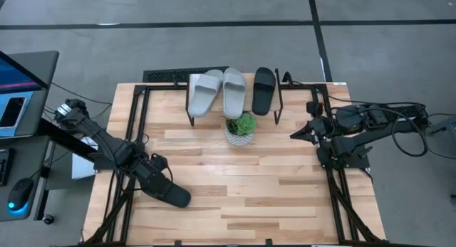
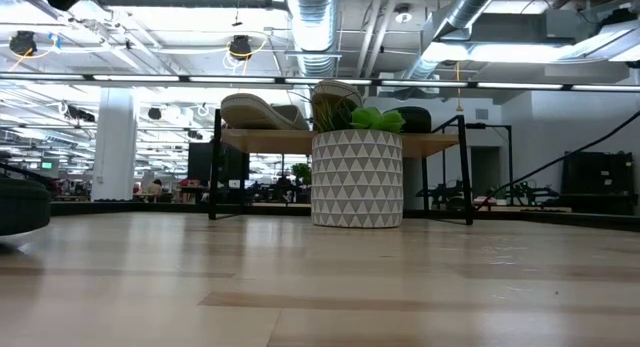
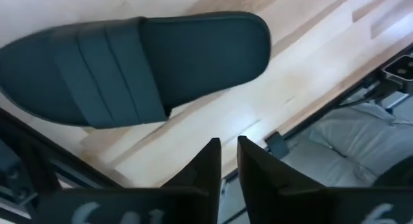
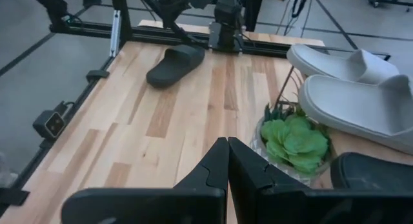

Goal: Pick and place slides into the shelf
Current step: Put the black slide on the shelf

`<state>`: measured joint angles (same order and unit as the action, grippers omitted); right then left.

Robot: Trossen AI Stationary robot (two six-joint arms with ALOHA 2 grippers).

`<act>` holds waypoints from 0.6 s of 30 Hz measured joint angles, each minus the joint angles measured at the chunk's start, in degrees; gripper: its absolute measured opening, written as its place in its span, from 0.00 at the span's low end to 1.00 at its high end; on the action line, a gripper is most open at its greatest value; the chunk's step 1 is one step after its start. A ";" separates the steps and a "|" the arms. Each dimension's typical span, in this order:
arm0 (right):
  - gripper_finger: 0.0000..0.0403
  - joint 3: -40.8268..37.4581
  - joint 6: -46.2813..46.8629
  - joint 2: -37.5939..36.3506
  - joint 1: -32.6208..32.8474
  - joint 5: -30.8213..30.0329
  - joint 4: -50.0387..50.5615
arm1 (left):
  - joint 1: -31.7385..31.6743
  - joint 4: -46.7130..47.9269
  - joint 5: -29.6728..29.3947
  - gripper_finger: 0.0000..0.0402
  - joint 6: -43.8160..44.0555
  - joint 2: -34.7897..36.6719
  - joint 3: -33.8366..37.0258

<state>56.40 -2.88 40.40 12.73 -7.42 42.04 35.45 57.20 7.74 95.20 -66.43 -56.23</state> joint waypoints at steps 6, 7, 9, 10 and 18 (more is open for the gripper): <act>0.00 0.00 2.58 0.09 0.00 -0.40 0.16 | 1.70 2.46 -1.73 0.16 0.11 -0.24 0.21; 0.00 0.00 3.05 0.09 0.00 -0.42 0.41 | 1.84 2.93 -1.85 0.17 0.11 -0.24 0.21; 0.00 0.00 3.94 0.09 0.00 -0.42 1.33 | 2.13 3.69 -2.34 0.18 0.11 -0.24 0.22; 0.00 0.00 4.39 0.09 0.00 -0.47 1.74 | 2.26 4.06 -2.50 0.19 0.13 -0.24 0.22; 0.00 0.00 6.98 0.09 0.00 -1.73 4.81 | 5.42 6.36 -3.54 0.20 0.05 -0.24 0.24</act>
<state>56.40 4.10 40.49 12.73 -9.15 46.85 40.87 63.56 4.19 95.24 -66.67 -55.99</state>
